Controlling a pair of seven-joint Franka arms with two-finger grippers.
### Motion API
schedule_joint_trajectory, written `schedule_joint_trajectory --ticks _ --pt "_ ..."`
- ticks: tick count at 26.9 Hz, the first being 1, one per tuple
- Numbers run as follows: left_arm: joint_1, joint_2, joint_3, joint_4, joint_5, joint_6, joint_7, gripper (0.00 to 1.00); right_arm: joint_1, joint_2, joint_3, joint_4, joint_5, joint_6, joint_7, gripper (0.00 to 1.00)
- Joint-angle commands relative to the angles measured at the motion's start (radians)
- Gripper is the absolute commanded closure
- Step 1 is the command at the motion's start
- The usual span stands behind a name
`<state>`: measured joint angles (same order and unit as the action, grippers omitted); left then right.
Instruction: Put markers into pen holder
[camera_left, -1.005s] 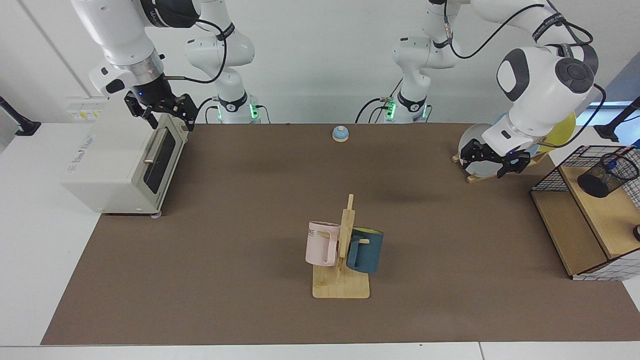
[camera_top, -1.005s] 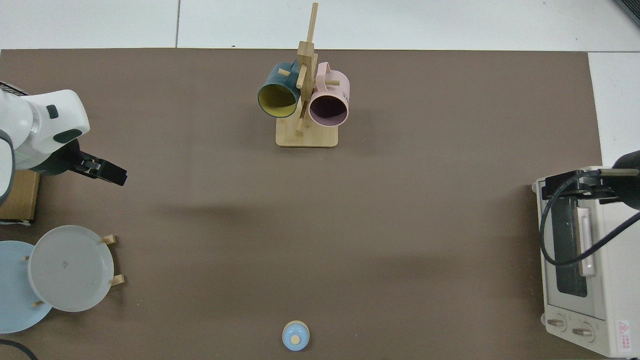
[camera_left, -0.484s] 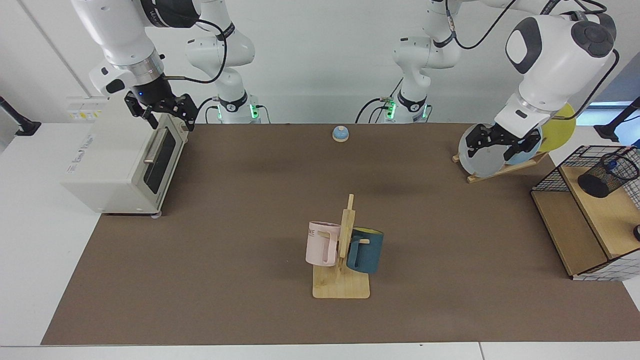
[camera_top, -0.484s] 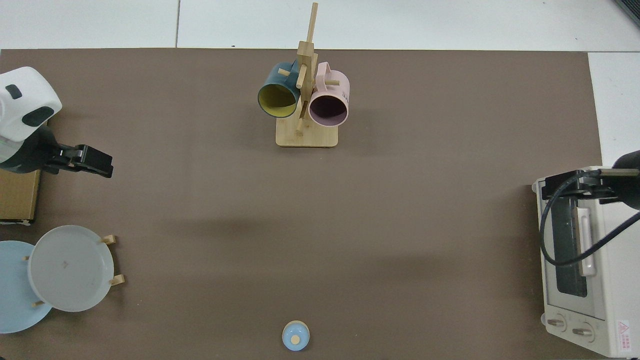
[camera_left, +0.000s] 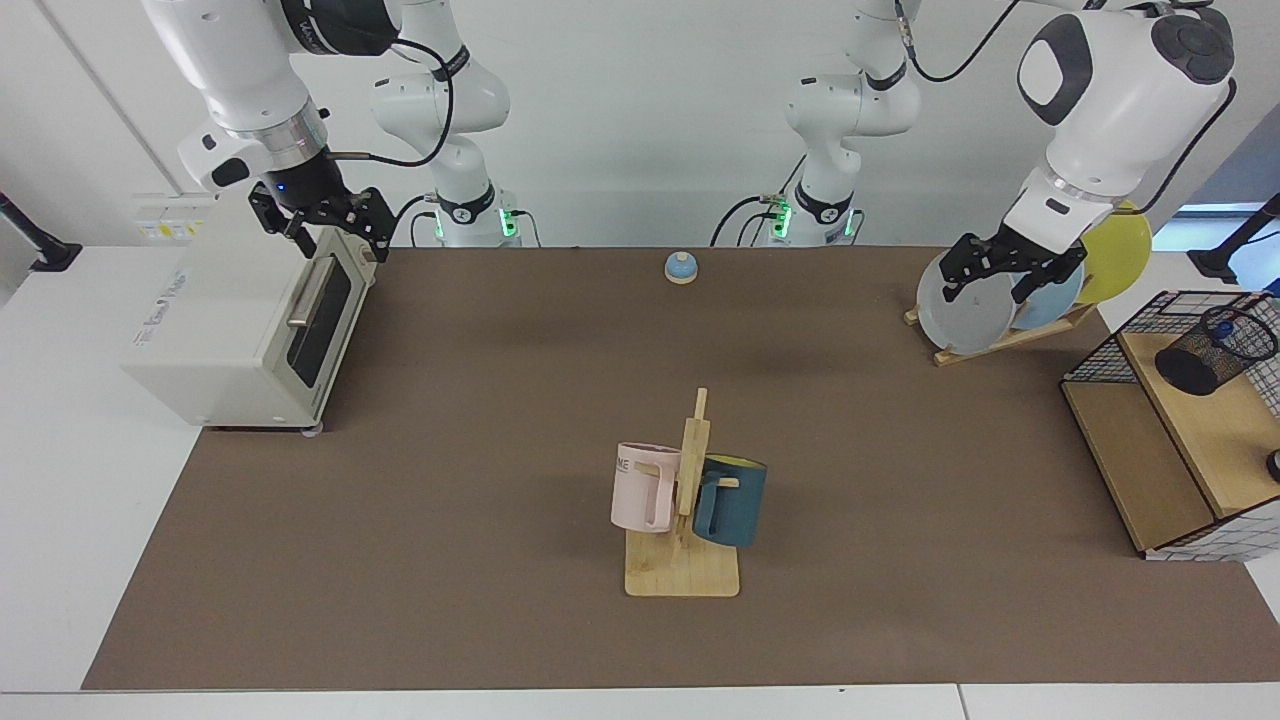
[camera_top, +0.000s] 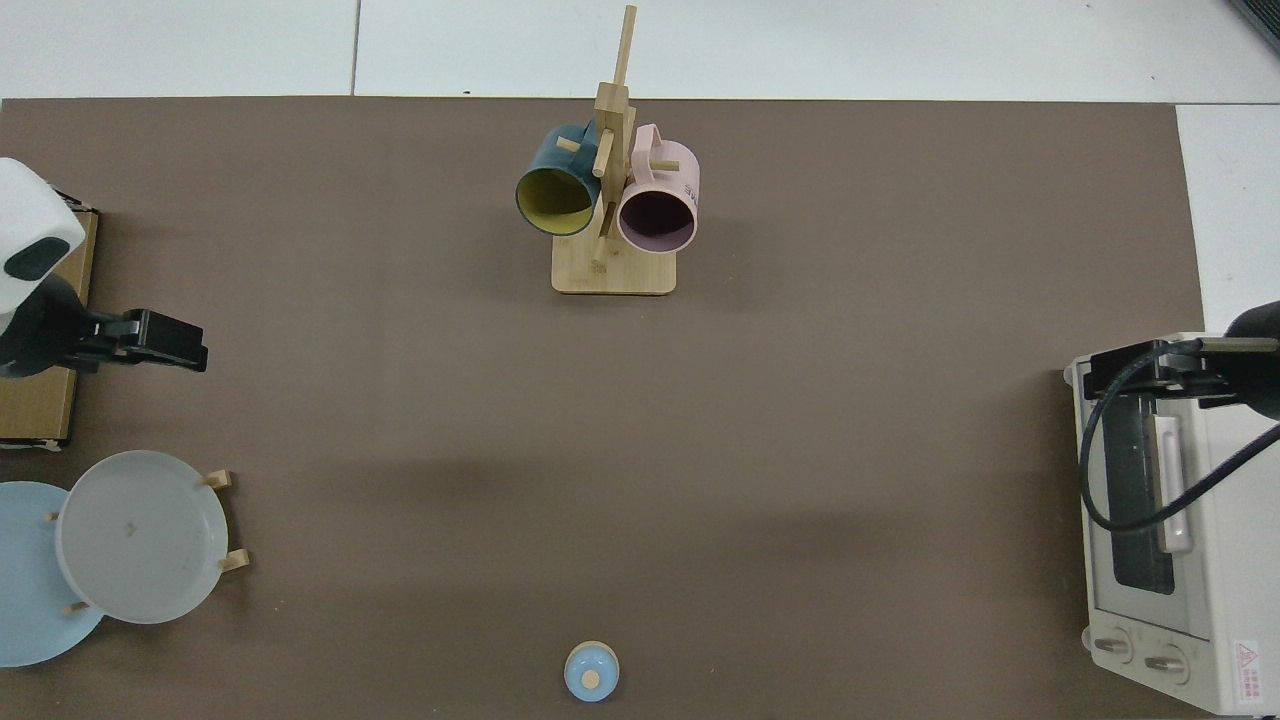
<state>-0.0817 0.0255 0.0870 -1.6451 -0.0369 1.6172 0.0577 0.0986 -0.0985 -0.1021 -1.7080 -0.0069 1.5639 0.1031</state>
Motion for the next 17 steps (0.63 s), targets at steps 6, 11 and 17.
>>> schedule_joint_trajectory --ticks 6,11,17 --pt "0.0 -0.012 -0.021 -0.009 0.011 0.035 -0.01 0.0 -0.01 0.002 0.005 0.007 0.004 0.01 -0.025 0.0" --pt "0.0 -0.004 -0.021 0.008 0.011 0.038 -0.01 0.0 -0.01 0.003 0.004 0.007 0.004 0.01 -0.025 0.0" --pt "-0.001 -0.004 -0.021 0.005 0.04 0.041 0.001 0.0 -0.01 0.003 0.005 0.007 0.004 0.01 -0.025 0.0"
